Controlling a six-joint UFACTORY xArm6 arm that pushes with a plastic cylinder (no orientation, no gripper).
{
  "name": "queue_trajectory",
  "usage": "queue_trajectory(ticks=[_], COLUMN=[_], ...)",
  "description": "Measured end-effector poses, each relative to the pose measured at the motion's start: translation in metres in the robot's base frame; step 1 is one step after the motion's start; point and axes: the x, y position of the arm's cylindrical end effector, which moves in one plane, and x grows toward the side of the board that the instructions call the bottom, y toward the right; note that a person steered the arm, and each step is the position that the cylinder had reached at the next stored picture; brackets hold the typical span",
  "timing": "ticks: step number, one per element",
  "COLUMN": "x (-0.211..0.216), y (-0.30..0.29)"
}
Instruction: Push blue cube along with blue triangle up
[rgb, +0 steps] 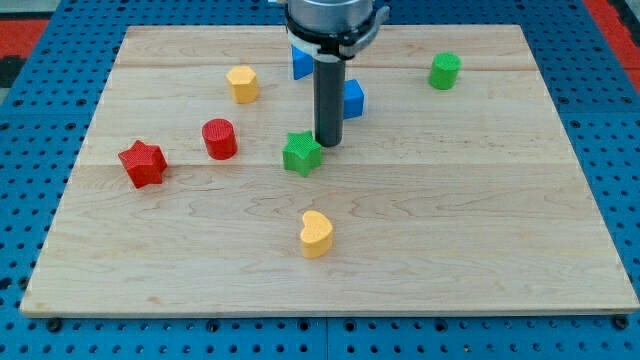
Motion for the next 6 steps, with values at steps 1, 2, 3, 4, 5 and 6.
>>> queue_trajectory(ticks=[1, 2, 3, 4, 5, 6], x=[-0.014, -0.033, -0.095, -0.131, -0.107, -0.078], y=[0.035, 0.048, -0.023, -0.038, -0.007, 0.056])
